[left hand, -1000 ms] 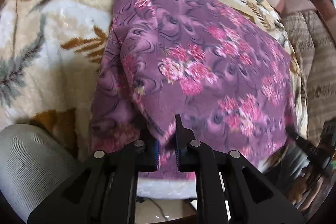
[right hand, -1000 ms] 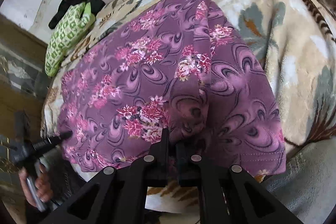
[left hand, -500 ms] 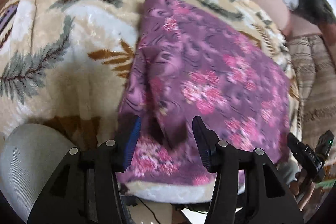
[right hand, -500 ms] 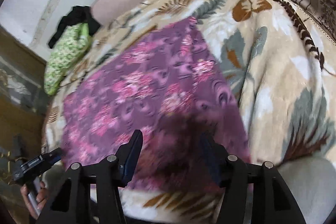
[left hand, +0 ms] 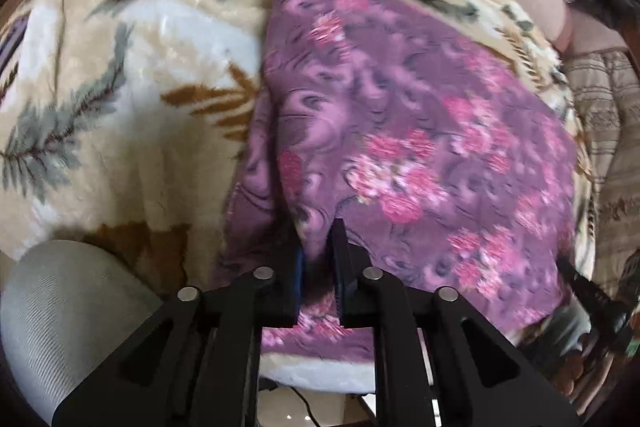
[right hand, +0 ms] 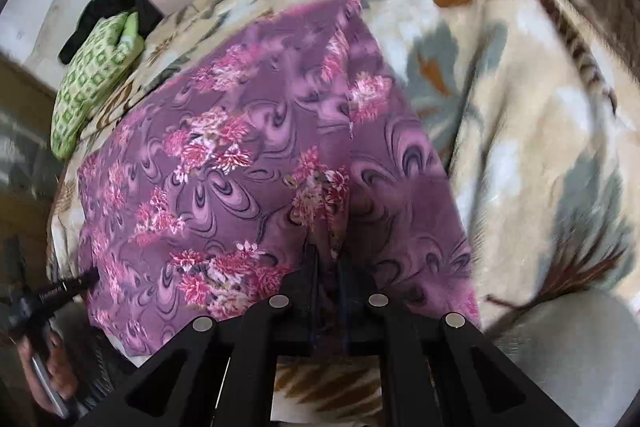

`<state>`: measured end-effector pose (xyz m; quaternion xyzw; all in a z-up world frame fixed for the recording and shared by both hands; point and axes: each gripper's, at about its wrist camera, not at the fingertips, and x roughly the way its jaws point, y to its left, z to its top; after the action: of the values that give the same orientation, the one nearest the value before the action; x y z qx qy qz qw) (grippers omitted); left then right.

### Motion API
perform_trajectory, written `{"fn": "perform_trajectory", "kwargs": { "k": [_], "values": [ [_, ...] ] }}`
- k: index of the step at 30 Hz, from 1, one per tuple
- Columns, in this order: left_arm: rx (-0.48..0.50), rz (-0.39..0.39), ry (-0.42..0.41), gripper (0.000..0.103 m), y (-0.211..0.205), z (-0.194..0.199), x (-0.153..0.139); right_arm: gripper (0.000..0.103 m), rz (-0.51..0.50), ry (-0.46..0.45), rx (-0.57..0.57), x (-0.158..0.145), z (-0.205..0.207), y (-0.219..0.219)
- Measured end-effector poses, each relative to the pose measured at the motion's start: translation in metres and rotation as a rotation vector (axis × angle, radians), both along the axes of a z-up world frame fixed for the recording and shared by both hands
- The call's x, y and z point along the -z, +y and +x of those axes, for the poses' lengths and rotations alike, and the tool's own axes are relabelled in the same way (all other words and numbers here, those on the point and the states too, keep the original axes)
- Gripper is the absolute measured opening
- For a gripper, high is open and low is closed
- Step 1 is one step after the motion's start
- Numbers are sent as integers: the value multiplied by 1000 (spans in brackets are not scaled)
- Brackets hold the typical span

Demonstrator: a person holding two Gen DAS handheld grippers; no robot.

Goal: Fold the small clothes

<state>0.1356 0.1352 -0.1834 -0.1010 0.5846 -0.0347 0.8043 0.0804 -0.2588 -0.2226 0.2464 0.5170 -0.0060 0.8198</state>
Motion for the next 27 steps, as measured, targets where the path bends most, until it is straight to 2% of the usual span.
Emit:
{"fn": "perform_trajectory", "kwargs": {
  "k": [3,4,6,7,8,9,10,11,13,16,19,21,24,26,27],
  "values": [
    [89,86,-38,18,-8,-7,-15,10,42,-73,17,-14,-11,-15],
    [98,92,-44,19,-7,-10,-19,10,61,-88,24,-17,-13,-21],
    [96,53,-59,19,2,-15,-28,12,102,-124,41,-27,-20,-33],
    [83,26,-68,21,7,-16,-33,18,108,-139,46,-32,-21,-36],
    [72,8,-77,31,12,-14,-37,26,108,-155,50,-39,-20,-40],
    [58,-8,-92,39,17,-9,-44,51,98,-162,55,-45,-19,-42],
    [46,-12,-107,55,18,-4,-50,69,83,-183,67,-52,-18,-44],
    [33,-7,-129,62,20,3,-56,72,66,-217,72,-61,-15,-46],
    [17,13,-153,62,18,20,-62,72,68,-230,51,-69,0,-48],
    [5,15,-129,62,20,56,-55,72,102,-204,23,-66,39,-54],
    [-7,23,-107,62,22,89,-43,72,78,-148,25,-54,83,-63],
    [-12,36,-101,62,24,111,-37,71,120,-116,24,-41,111,-71],
    [-34,36,-90,62,29,140,-29,65,116,-63,20,-24,148,-79],
    [-61,12,-68,61,34,153,-19,56,113,-18,25,-11,168,-83],
    [-69,-4,-47,59,36,160,-12,47,136,-5,23,-5,176,-84]
  ]
}}
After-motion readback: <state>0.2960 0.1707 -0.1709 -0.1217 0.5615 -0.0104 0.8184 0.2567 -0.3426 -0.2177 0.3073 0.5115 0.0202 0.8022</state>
